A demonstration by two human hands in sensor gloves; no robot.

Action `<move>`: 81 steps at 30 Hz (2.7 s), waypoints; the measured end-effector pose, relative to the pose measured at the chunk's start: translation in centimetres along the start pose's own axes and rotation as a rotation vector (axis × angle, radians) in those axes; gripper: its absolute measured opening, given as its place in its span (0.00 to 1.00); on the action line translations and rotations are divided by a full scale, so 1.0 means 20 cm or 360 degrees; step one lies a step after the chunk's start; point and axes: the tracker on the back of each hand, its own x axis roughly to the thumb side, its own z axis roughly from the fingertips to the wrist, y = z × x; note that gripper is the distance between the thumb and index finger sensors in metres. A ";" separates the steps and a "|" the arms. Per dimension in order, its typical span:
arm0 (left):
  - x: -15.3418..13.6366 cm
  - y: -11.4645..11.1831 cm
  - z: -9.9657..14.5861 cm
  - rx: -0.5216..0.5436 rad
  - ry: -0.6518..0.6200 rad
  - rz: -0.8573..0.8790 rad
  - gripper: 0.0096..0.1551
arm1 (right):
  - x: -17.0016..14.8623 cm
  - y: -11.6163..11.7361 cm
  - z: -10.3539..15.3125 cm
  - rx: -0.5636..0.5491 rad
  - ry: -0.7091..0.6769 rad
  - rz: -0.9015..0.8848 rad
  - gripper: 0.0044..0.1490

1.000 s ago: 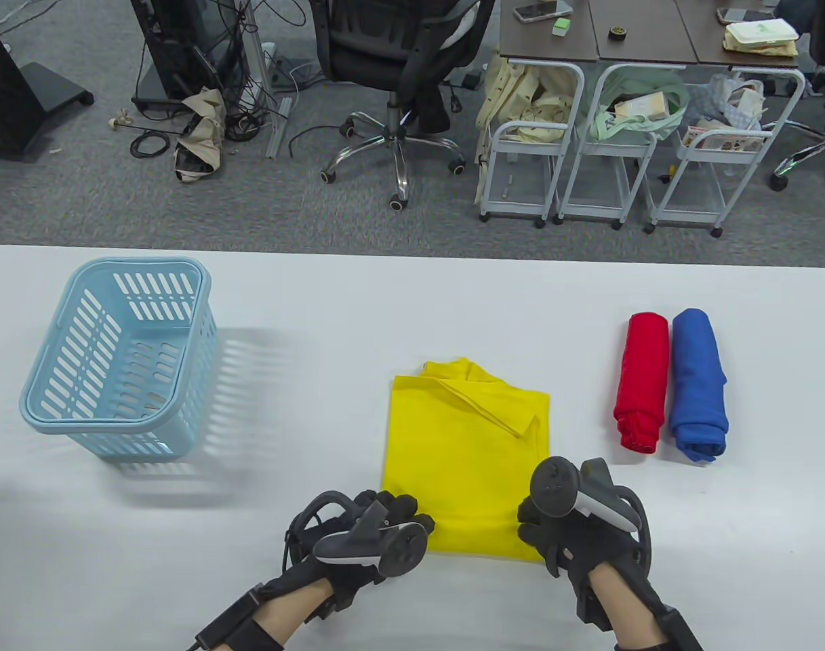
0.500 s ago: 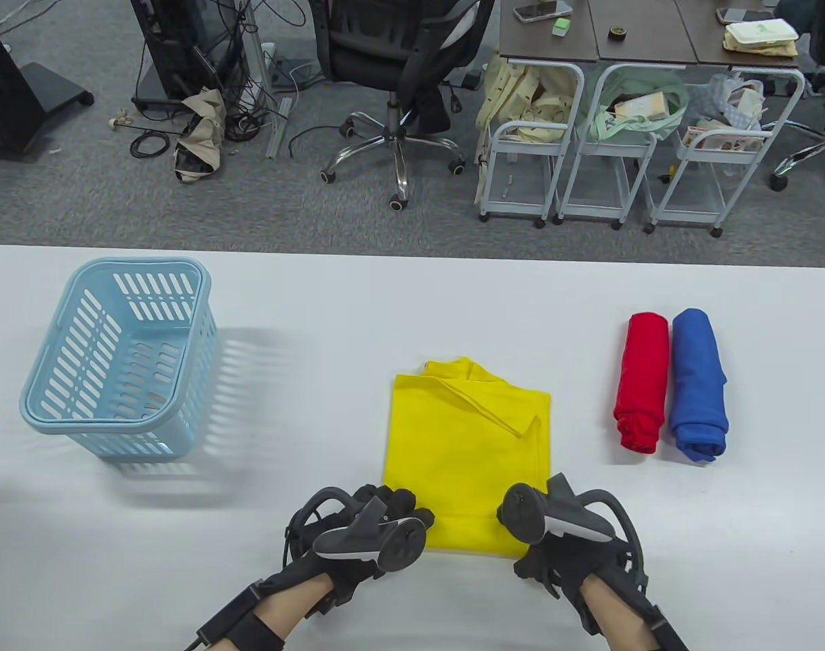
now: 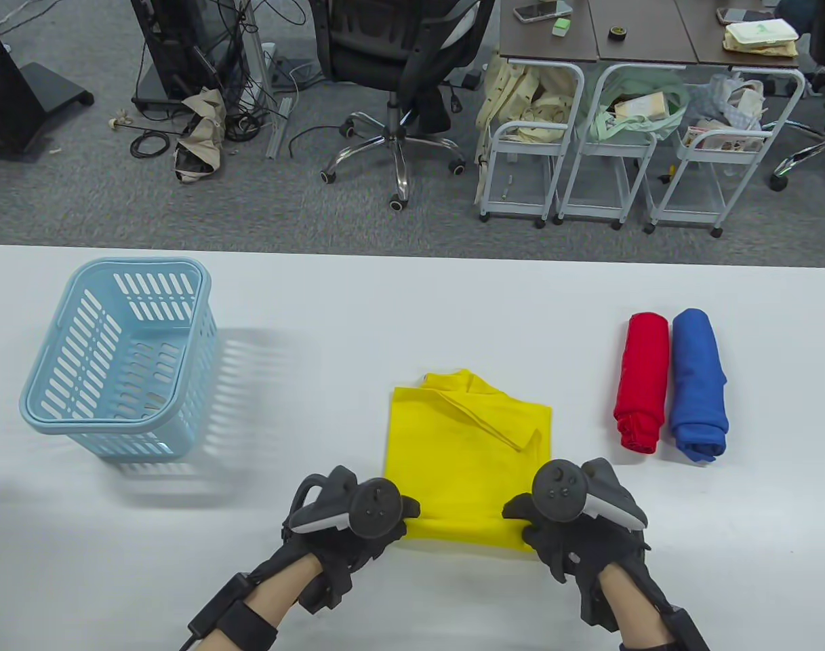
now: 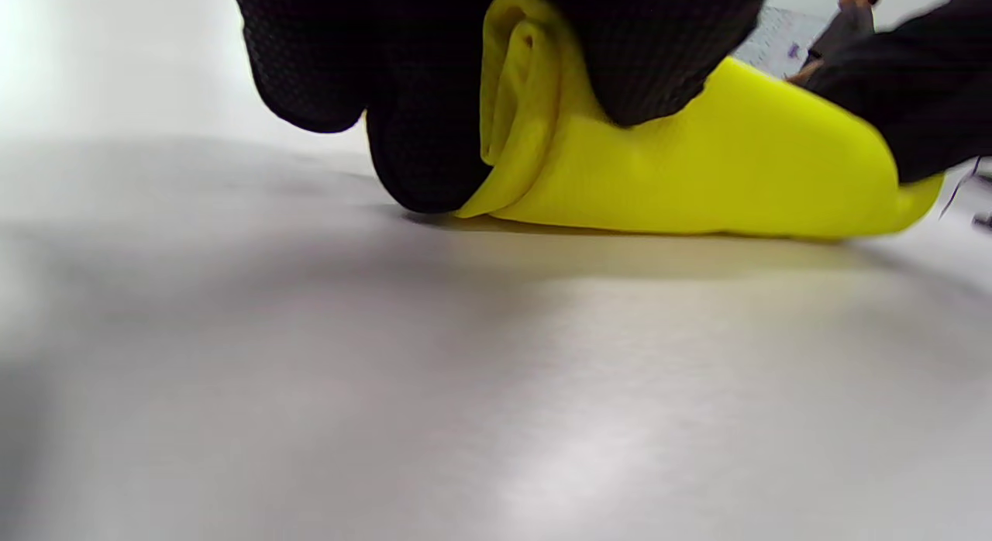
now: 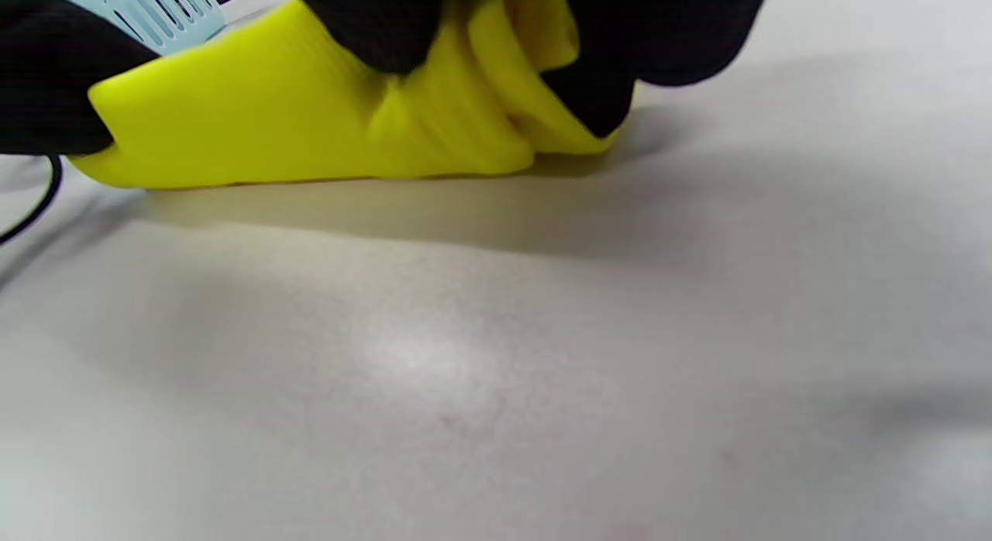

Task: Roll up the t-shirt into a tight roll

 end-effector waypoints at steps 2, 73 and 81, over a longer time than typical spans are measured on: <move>-0.04 0.00 0.00 -0.0010 0.0030 0.0107 0.25 | -0.01 0.01 -0.01 0.0011 0.0075 0.0043 0.31; 0.19 -0.13 -0.03 0.0086 -0.0005 -0.0905 0.39 | 0.21 0.02 0.04 -0.0131 -0.0027 0.0389 0.41; 0.08 -0.02 -0.01 0.0056 0.0009 -0.0289 0.28 | 0.22 0.06 -0.01 -0.0031 -0.0009 0.0424 0.36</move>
